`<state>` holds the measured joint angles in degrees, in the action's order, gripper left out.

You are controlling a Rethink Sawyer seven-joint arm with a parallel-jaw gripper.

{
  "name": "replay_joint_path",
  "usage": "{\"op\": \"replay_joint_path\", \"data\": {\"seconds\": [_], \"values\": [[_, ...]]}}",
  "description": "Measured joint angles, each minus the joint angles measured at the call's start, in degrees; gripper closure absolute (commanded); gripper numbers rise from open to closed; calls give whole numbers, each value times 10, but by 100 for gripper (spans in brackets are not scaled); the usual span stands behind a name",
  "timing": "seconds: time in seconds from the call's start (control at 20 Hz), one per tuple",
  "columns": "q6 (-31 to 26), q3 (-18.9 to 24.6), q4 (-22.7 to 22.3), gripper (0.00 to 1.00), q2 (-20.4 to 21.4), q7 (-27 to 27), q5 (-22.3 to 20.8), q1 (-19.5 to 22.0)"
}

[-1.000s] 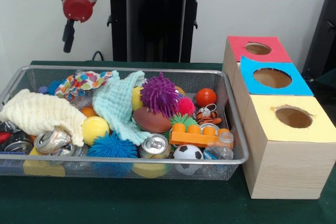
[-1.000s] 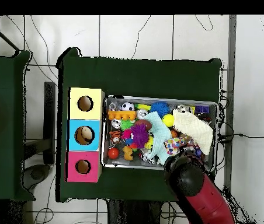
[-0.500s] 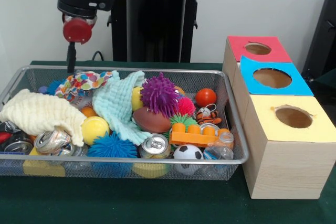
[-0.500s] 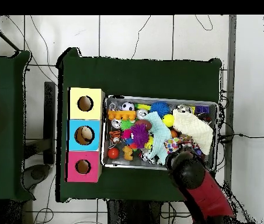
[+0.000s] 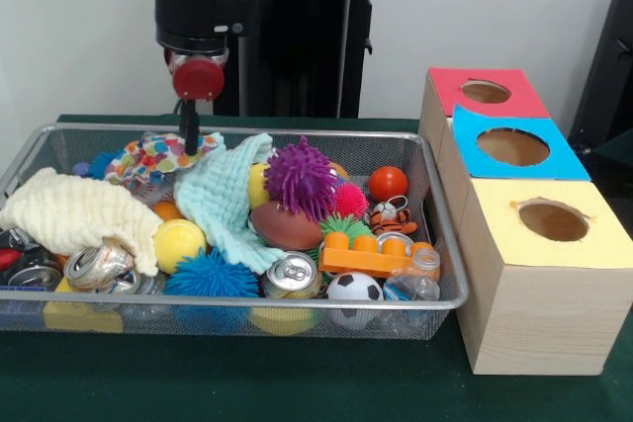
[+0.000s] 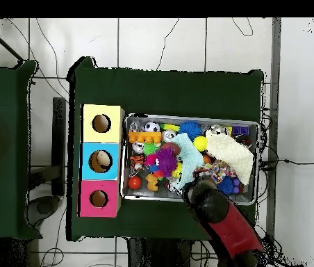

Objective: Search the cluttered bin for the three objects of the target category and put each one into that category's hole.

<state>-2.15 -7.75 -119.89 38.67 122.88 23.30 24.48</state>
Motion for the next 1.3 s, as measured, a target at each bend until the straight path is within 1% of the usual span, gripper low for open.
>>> {"op": "replay_joint_path", "data": {"seconds": [0.3,0.65,0.7,1.05,1.1,1.3], "values": [[6,16,-11,0,0,0,0,0],[17,14,-13,0,-3,0,0,-7],[22,7,-13,0,-7,0,0,-18],[27,-25,-13,0,-18,0,0,-55],[27,-34,-13,0,-19,0,0,-63],[27,-52,-13,0,-24,0,0,-72]]}}
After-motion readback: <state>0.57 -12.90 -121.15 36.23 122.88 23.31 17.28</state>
